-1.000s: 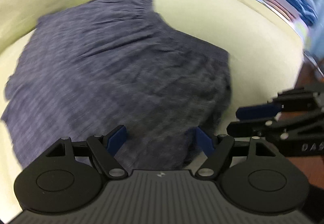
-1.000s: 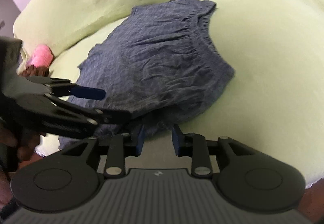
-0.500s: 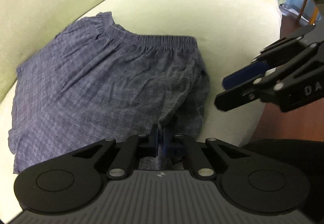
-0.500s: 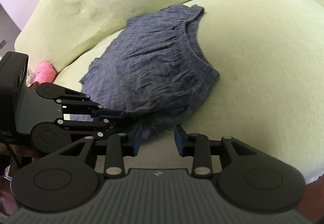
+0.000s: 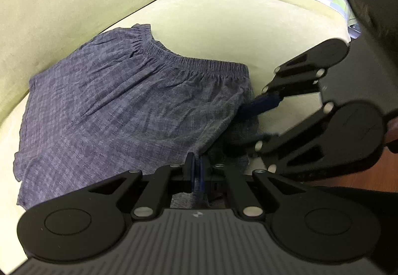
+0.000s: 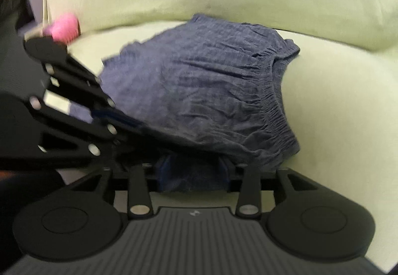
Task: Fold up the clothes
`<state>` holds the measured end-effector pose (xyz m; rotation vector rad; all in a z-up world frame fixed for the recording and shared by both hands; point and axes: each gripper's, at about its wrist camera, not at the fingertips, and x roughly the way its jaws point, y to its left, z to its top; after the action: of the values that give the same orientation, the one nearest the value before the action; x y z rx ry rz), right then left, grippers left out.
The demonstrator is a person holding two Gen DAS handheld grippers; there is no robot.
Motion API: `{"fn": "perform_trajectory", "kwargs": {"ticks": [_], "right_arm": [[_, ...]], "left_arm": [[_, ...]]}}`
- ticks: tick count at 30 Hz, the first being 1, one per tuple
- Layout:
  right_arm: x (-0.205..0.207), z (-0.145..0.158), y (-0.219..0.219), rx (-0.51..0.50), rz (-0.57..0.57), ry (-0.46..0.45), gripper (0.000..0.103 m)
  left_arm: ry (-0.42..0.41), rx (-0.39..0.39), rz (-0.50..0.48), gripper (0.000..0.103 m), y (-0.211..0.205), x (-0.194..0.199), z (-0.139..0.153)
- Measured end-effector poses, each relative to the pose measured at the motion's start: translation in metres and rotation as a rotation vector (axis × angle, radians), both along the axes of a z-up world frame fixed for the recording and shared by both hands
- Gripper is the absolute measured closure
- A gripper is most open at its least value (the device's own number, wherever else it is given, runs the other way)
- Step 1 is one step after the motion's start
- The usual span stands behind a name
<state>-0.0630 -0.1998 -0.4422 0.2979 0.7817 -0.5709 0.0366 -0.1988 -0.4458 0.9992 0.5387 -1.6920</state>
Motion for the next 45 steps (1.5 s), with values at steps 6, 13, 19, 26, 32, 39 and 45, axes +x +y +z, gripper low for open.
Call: {"fn": "perform_trajectory", "kwargs": {"ticks": [6, 13, 19, 26, 32, 39, 45], "right_arm": [[-0.001, -0.005, 0.001, -0.053, 0.043, -0.014, 0.100], [0.001, -0.011, -0.003, -0.106, 0.001, -0.114, 0.101], [0.008, -0.014, -0.003, -0.086, -0.091, -0.060, 0.093], [-0.037, 0.017, 0.002, 0.013, -0.075, -0.049, 0.063], [-0.078, 0.020, -0.046, 0.226, -0.398, -0.304, 0.047], [-0.072, 0.002, -0.067, 0.215, -0.520, -0.323, 0.097], [-0.078, -0.013, -0.059, 0.219, -0.517, -0.280, 0.085]], "left_arm": [[0.022, -0.006, 0.013, 0.102, 0.002, 0.002, 0.002], [0.056, 0.005, 0.014, 0.102, 0.005, 0.003, 0.001], [0.000, 0.061, -0.032, 0.102, 0.008, 0.000, -0.024], [-0.015, 0.056, -0.028, 0.100, 0.005, -0.002, -0.027], [-0.027, 0.047, -0.024, 0.098, 0.005, -0.010, -0.030], [-0.035, 0.030, -0.052, 0.093, 0.007, -0.009, -0.037], [-0.041, 0.006, -0.115, 0.086, 0.028, -0.006, -0.034]]}}
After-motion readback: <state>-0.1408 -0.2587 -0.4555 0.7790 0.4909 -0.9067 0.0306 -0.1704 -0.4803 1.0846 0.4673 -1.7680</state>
